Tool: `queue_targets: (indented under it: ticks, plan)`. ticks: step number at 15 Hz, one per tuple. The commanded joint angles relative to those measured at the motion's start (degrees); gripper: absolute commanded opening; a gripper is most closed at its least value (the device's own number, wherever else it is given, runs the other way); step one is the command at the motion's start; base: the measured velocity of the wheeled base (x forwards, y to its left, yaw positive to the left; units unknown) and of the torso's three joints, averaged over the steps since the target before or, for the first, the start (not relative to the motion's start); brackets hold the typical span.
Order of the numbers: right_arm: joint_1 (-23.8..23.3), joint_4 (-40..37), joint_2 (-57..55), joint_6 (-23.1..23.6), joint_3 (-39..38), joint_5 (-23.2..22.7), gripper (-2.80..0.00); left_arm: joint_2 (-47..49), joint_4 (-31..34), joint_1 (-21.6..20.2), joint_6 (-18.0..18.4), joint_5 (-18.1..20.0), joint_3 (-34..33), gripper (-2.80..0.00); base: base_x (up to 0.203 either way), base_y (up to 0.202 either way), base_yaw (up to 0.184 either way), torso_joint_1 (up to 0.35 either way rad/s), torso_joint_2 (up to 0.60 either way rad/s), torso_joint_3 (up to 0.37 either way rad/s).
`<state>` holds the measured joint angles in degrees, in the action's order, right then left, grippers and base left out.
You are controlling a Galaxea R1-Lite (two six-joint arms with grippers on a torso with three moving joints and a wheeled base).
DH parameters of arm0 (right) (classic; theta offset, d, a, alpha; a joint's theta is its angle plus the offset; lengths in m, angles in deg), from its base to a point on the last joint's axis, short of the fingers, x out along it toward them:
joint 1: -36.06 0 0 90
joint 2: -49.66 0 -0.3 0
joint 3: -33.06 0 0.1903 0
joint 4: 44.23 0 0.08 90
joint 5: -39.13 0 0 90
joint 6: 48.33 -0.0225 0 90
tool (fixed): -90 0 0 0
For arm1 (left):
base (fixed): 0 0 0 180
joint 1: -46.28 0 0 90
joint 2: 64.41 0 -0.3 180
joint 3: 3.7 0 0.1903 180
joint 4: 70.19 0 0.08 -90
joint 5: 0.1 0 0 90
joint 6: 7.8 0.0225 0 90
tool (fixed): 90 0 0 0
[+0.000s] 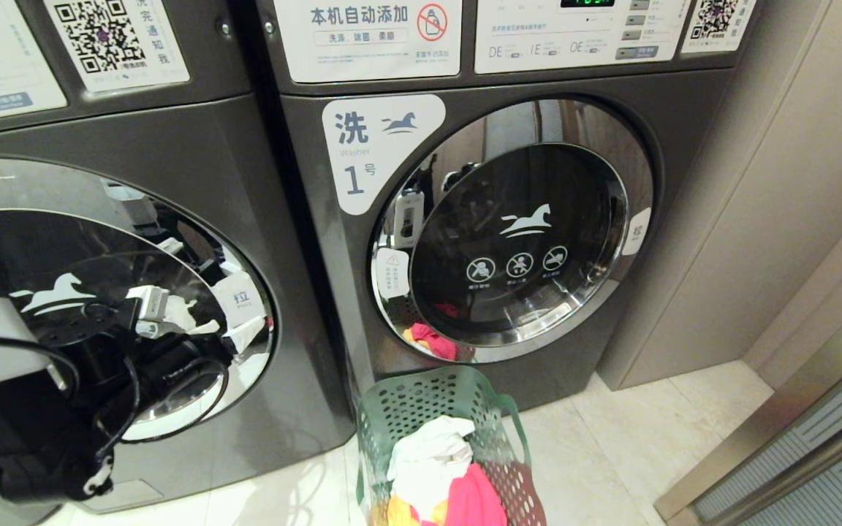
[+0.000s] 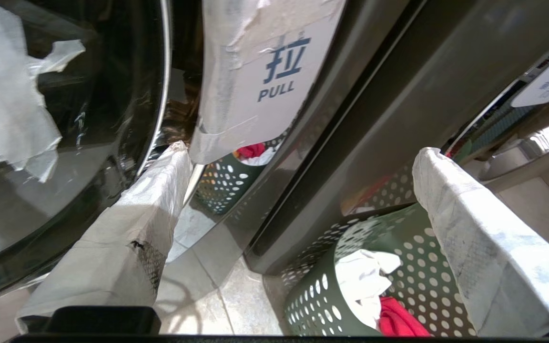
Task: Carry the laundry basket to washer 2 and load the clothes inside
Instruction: Open the lid of the washing machine
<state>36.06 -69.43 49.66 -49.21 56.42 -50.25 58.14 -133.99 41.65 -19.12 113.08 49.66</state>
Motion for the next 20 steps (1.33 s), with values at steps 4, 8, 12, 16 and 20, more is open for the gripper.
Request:
queue_targets:
  ticks: [4, 8, 12, 16, 20]
  plan:
    - [0.0, 0.0, -0.1, 0.0, -0.4, 0.0, -2.80, -0.2, -0.5, 0.1, 1.7, -0.6, 2.4, 0.00, 0.000, 0.000, 0.000, 0.000, 0.00, 0.000]
    - [0.0, 0.0, -0.1, 0.0, -0.4, 0.0, -2.80, -0.7, -0.5, 0.2, 3.9, -9.4, 1.3, 0.00, 0.000, 0.000, 0.000, 0.000, 0.00, 0.000]
    - [0.0, 0.0, -0.1, 0.0, -0.4, 0.0, -2.80, -0.7, -0.5, 0.4, 5.6, -11.8, 2.8, 0.00, 0.000, 0.000, 0.000, 0.000, 0.00, 0.000]
    - [0.0, 0.0, -0.1, 0.0, -0.4, 0.0, -2.80, 0.6, -0.5, 0.4, 5.1, -6.6, 6.8, 0.00, 0.000, 0.000, 0.000, 0.000, 0.00, 0.000]
    - [0.0, 0.0, -0.1, 0.0, -0.4, 0.0, -2.80, 1.4, -0.5, 0.3, 3.8, -0.6, 6.5, 0.00, 0.000, 0.000, 0.000, 0.000, 0.00, 0.000]
